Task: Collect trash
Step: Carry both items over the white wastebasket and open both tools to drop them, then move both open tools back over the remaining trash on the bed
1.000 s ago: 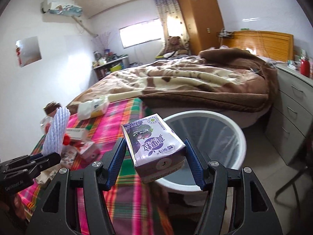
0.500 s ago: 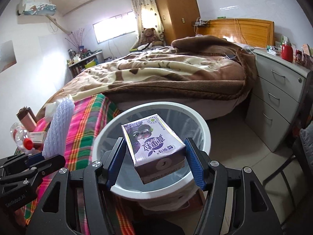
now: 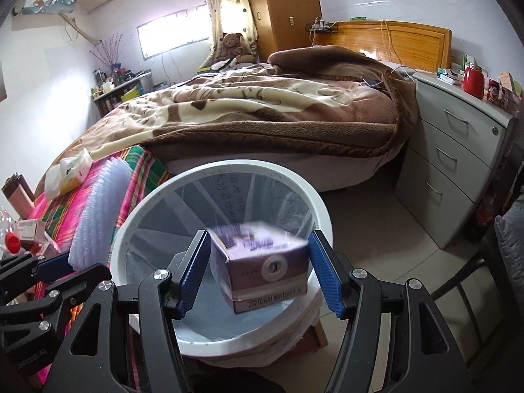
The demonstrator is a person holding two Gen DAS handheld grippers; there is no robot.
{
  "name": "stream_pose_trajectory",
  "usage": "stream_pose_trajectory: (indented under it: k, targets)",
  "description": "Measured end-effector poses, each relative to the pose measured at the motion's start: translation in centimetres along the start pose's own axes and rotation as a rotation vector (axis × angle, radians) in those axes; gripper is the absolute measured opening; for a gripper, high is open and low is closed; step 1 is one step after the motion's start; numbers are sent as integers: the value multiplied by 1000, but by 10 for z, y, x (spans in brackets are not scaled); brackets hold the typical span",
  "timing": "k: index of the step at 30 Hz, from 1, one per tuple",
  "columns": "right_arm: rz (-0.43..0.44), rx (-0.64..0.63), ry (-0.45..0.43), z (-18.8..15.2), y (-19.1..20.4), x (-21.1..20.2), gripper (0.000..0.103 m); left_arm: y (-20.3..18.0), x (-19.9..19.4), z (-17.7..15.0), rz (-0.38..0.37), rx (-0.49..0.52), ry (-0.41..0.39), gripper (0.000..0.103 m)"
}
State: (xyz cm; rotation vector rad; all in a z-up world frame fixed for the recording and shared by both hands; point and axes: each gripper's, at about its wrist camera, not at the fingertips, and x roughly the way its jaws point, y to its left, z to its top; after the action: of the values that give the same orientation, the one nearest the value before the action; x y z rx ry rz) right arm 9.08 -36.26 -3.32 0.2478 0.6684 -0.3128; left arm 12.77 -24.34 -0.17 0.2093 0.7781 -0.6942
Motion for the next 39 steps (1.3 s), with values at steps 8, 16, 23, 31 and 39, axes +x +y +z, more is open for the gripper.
stream_pose_trajectory:
  k: [8, 16, 23, 31, 39]
  targets:
    - [8, 11, -1, 0, 0, -5, 72, 11, -9, -4, 8, -33, -14, 64]
    - [28, -4, -12, -1, 15, -15, 72, 27, -32, -13, 40, -73, -44, 67]
    - [74, -34, -34, -4, 38, -28, 72, 45, -58, -25, 65, -113, -89, 69]
    - [125, -82, -55, -12, 71, -40, 72, 76, -92, -48, 127, -168, -139, 74]
    - [190, -130, -64, -21, 102, -47, 72, 117, -118, -75, 211, -260, -156, 75]
